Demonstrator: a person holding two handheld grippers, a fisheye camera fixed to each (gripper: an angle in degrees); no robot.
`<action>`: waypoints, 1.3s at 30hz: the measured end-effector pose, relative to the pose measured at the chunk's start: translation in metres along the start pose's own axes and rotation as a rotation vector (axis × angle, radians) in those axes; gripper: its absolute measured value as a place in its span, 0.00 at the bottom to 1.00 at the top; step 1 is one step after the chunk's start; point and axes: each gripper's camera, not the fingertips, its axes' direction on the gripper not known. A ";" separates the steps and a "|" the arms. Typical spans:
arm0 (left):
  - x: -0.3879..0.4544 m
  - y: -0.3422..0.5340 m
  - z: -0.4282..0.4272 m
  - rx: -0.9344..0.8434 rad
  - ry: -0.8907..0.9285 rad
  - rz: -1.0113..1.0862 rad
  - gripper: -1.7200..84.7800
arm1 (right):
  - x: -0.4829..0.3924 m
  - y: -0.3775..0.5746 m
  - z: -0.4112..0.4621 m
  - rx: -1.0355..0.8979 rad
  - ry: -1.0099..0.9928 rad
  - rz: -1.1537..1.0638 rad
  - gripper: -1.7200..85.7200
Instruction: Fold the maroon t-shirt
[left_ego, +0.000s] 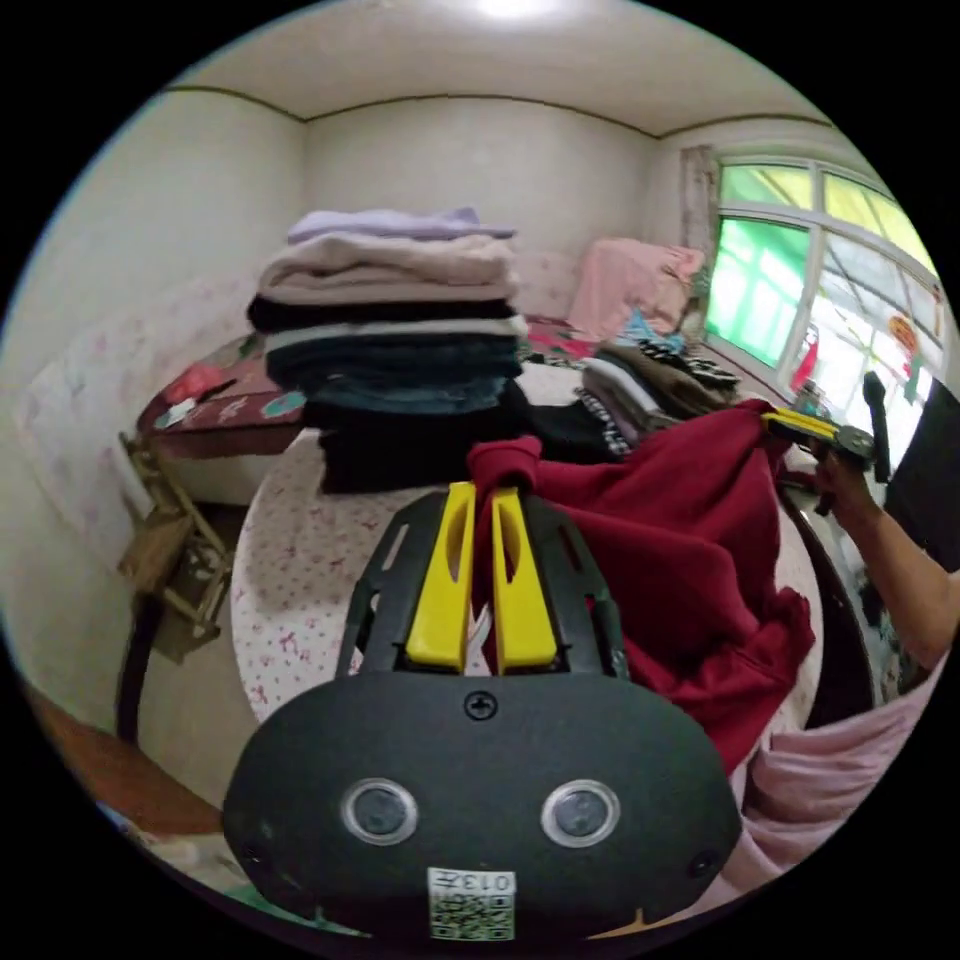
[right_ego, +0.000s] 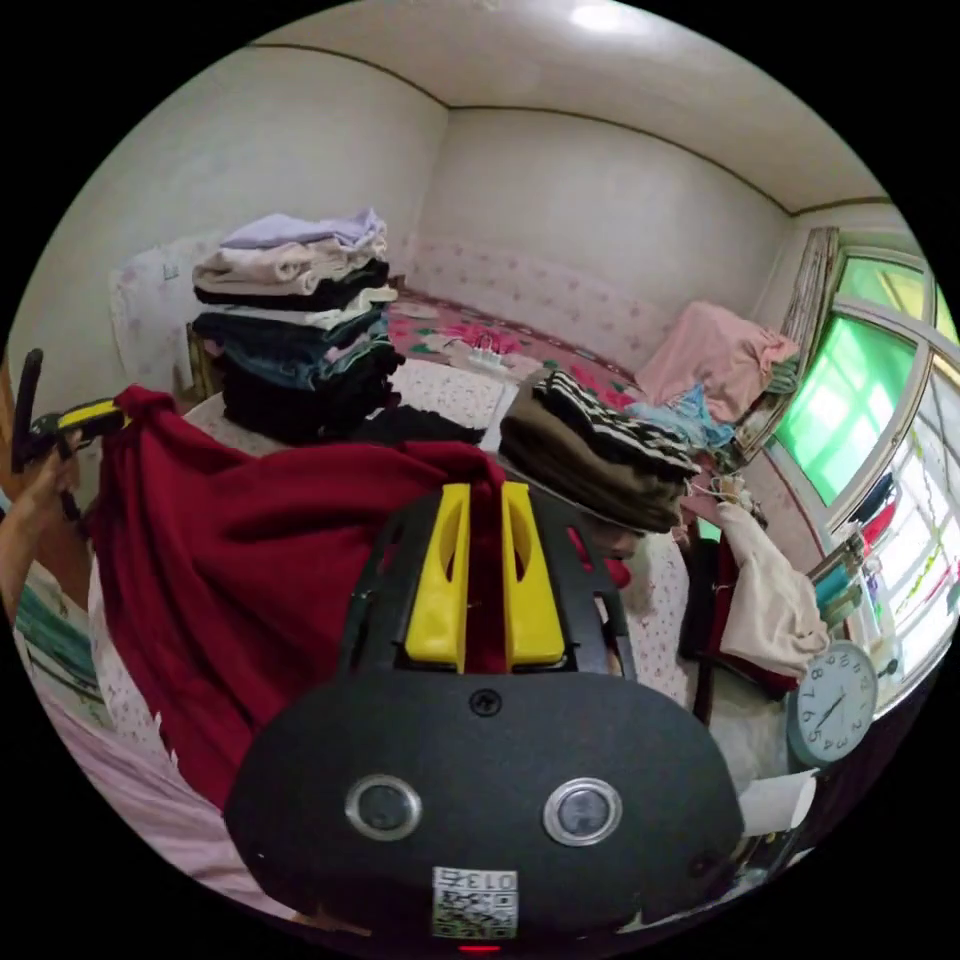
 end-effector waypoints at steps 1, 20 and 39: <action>-0.011 0.008 0.016 -0.024 -0.036 -0.053 0.05 | 0.000 -0.001 0.008 -0.008 -0.004 0.013 0.10; 0.142 0.140 0.061 -0.575 0.361 0.472 0.17 | 0.014 0.213 -0.014 -0.520 -0.279 0.309 0.18; 0.092 0.126 0.001 -0.419 0.362 0.455 0.02 | -0.008 0.237 -0.098 -0.523 -0.573 0.085 0.03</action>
